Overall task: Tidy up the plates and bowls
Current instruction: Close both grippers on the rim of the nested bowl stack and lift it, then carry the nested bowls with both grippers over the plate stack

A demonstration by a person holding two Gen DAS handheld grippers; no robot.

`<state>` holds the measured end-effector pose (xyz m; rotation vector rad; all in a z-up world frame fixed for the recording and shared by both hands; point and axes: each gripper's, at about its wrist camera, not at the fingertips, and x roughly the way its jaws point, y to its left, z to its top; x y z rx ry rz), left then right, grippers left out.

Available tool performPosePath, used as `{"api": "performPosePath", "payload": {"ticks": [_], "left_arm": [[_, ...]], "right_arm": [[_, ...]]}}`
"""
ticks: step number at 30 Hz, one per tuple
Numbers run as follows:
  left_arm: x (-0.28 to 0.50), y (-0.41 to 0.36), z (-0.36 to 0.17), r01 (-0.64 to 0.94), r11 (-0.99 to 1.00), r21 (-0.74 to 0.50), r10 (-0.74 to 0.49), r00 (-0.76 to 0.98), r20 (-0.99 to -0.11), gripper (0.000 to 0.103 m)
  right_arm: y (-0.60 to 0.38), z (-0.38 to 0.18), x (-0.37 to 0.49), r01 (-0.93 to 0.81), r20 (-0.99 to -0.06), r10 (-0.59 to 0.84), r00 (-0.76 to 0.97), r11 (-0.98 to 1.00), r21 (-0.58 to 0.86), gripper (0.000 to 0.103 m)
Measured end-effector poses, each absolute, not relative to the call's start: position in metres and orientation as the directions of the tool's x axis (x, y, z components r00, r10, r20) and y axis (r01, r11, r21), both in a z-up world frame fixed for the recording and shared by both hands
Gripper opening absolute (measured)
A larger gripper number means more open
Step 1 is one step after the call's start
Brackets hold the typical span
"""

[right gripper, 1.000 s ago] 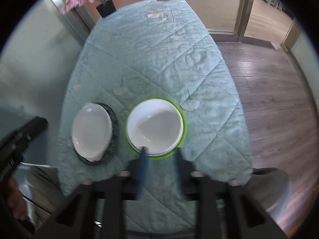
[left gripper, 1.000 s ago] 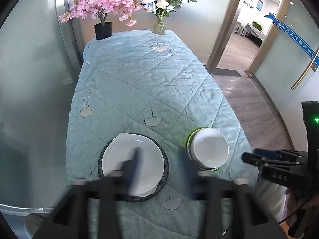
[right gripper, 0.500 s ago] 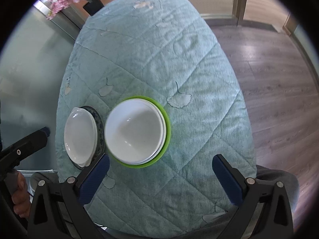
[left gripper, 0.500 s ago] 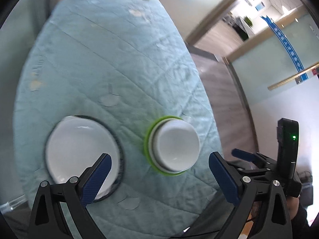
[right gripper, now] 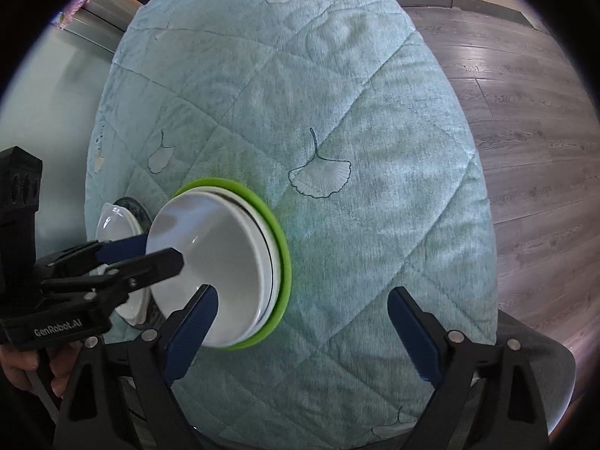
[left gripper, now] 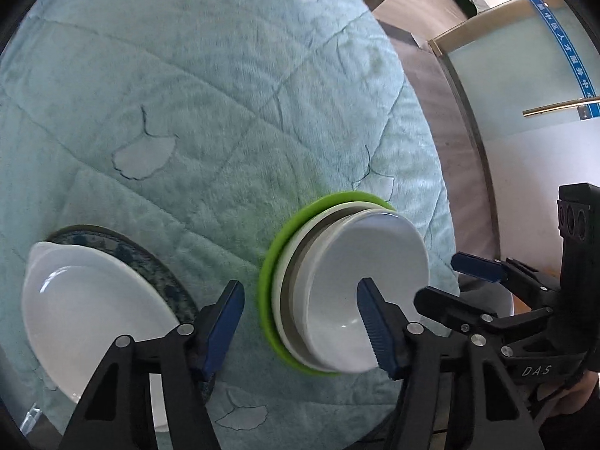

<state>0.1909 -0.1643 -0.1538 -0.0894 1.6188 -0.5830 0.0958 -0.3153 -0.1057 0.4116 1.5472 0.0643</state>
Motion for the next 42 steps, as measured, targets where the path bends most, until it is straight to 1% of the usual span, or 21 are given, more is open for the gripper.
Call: {"api": "performPosePath", "payload": {"ticks": [1, 2, 4, 6, 7, 8, 11, 13, 15, 17, 21, 23, 33, 42], "left_arm": [[0.192, -0.165, -0.157, 0.281, 0.865, -0.416, -0.386, -0.156, -0.909, 0.053], [0.193, -0.166, -0.159, 0.281, 0.865, -0.415, -0.382, -0.164, -0.909, 0.051], [0.195, -0.166, -0.167, 0.271, 0.870, -0.412, -0.375, -0.180, -0.909, 0.043], [0.196, -0.165, -0.172, 0.259, 0.871, -0.419, -0.379, -0.191, -0.906, 0.037], [0.197, -0.164, -0.173, 0.251, 0.870, -0.425, -0.384, -0.196, -0.902, 0.036], [0.197, -0.163, -0.174, 0.246, 0.869, -0.428, -0.387, -0.200, -0.900, 0.035], [0.198, -0.161, -0.177, 0.234, 0.870, -0.434, -0.389, -0.214, -0.896, 0.032], [0.197, -0.160, -0.180, 0.224, 0.872, -0.434, -0.387, -0.226, -0.894, 0.027], [0.197, -0.159, -0.183, 0.215, 0.875, -0.434, -0.386, -0.232, -0.893, 0.027], [0.196, -0.160, -0.184, 0.205, 0.875, -0.438, -0.391, -0.232, -0.890, 0.025], [0.195, -0.160, -0.182, 0.225, 0.874, -0.430, -0.381, -0.229, -0.896, 0.023], [0.195, -0.159, -0.181, 0.224, 0.876, -0.427, -0.379, -0.226, -0.897, 0.023], [0.193, -0.160, -0.182, 0.216, 0.880, -0.423, -0.380, -0.216, -0.900, 0.023], [0.192, -0.164, -0.177, 0.225, 0.892, -0.392, -0.352, -0.198, -0.915, 0.018]], "right_arm": [[-0.314, -0.108, 0.098, 0.218, -0.955, 0.296, 0.034, 0.930, 0.296, 0.087], [-0.313, -0.109, 0.100, 0.217, -0.954, 0.296, 0.034, 0.930, 0.296, 0.086], [-0.310, -0.113, 0.104, 0.216, -0.953, 0.303, 0.031, 0.928, 0.302, 0.085], [-0.309, -0.117, 0.109, 0.219, -0.954, 0.299, 0.024, 0.929, 0.297, 0.081], [-0.309, -0.120, 0.111, 0.222, -0.955, 0.296, 0.016, 0.930, 0.292, 0.075], [-0.309, -0.122, 0.112, 0.223, -0.956, 0.295, 0.009, 0.931, 0.289, 0.068], [-0.309, -0.128, 0.115, 0.226, -0.951, 0.310, -0.008, 0.927, 0.300, 0.062], [-0.308, -0.131, 0.116, 0.223, -0.947, 0.321, -0.009, 0.924, 0.311, 0.059], [-0.304, -0.133, 0.119, 0.209, -0.950, 0.311, -0.018, 0.931, 0.300, 0.052], [-0.299, -0.137, 0.120, 0.200, -0.955, 0.293, -0.034, 0.939, 0.281, 0.038], [-0.297, -0.140, 0.121, 0.213, -0.949, 0.315, -0.034, 0.930, 0.301, 0.030], [-0.292, -0.140, 0.123, 0.200, -0.947, 0.320, -0.031, 0.930, 0.308, 0.020], [-0.281, -0.143, 0.125, 0.189, -0.948, 0.319, -0.018, 0.932, 0.310, 0.019], [-0.287, -0.135, 0.114, 0.198, -0.953, 0.302, -0.015, 0.935, 0.293, 0.020]]}}
